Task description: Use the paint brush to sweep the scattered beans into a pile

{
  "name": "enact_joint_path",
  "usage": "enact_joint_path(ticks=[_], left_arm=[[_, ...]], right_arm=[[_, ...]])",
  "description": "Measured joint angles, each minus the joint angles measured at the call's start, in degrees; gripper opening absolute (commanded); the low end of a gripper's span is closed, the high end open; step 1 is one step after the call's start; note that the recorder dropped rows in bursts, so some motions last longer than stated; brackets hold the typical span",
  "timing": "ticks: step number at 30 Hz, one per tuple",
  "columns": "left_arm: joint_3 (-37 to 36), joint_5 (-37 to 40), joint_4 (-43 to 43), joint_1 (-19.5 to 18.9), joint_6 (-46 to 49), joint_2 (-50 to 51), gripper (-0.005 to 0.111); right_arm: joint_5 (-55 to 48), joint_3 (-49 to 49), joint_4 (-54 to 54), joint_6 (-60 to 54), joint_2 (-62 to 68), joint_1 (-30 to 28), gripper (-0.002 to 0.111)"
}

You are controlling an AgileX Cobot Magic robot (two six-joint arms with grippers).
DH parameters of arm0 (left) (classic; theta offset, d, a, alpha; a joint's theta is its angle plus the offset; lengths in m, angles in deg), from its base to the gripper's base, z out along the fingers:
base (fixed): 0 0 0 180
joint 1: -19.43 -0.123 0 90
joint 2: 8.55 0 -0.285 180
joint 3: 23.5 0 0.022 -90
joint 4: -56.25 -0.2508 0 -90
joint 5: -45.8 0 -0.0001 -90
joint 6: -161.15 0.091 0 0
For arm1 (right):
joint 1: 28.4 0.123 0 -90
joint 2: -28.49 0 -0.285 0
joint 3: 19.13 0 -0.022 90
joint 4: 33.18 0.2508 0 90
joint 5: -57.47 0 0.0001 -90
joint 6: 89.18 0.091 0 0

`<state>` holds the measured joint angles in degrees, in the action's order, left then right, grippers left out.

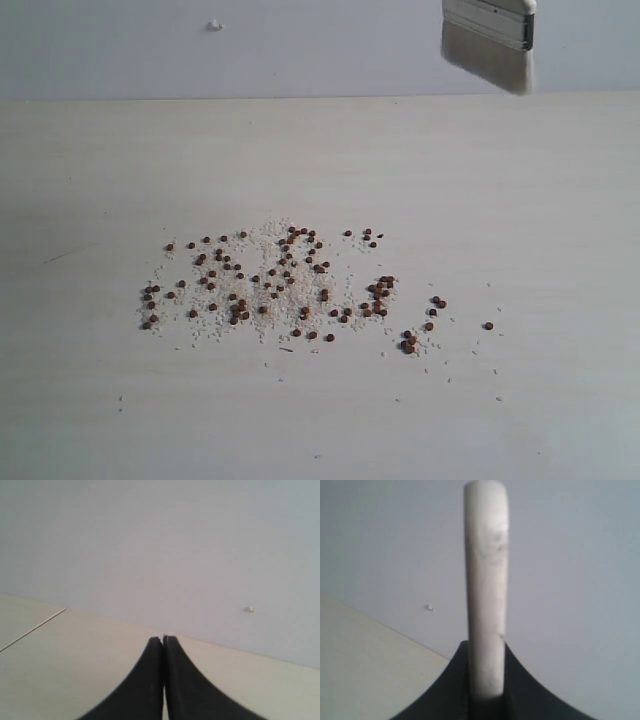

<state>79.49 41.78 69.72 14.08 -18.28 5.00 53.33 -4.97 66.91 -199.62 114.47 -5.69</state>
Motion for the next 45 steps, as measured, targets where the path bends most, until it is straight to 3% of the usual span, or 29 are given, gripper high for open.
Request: enact_joint_path(ticks=[4, 12, 19, 23, 25, 27, 30, 32, 36, 45], left_arm=[[0.00, 4.68, 0.00, 0.00, 3.00, -0.97, 0.000], [-0.09, 11.35, 1.35, 0.00, 2.48, -1.19, 0.000], [-0.09, 12.13, 1.50, 0.00, 2.38, -1.19, 0.000], [-0.09, 12.13, 1.50, 0.00, 2.38, -1.19, 0.000], [-0.09, 12.13, 1.50, 0.00, 2.38, -1.19, 0.000], [-0.09, 12.13, 1.50, 0.00, 2.38, -1.19, 0.000], [-0.09, 12.13, 1.50, 0.00, 2.38, -1.19, 0.000], [-0.09, 12.13, 1.50, 0.00, 2.38, -1.19, 0.000], [-0.09, 12.13, 1.50, 0.00, 2.38, -1.19, 0.000], [-0.09, 12.13, 1.50, 0.00, 2.38, -1.19, 0.000]], right_arm=[[2.00, 2.55, 0.00, -1.73, -4.69, 0.00, 0.000], [17.24, 6.54, -1.16, -1.86, -10.67, 0.00, 0.000], [42.16, 7.37, -3.60, 6.28, -11.54, 0.61, 0.000], [40.92, 10.83, -9.45, 7.18, -12.81, 6.68, 0.000], [46.17, 14.77, -15.36, 8.56, -13.68, 18.01, 0.000], [55.86, 17.78, -18.95, 10.79, -13.68, 24.07, 0.000], [69.90, 25.31, -23.90, 19.62, -13.68, 31.76, 0.000], [72.54, 31.75, -25.23, 29.54, -12.50, 34.08, 0.000], [72.95, 42.33, -25.23, 48.13, -4.38, 34.50, 0.000], [72.95, 44.58, -29.30, 66.98, 12.51, 34.50, 0.000]])
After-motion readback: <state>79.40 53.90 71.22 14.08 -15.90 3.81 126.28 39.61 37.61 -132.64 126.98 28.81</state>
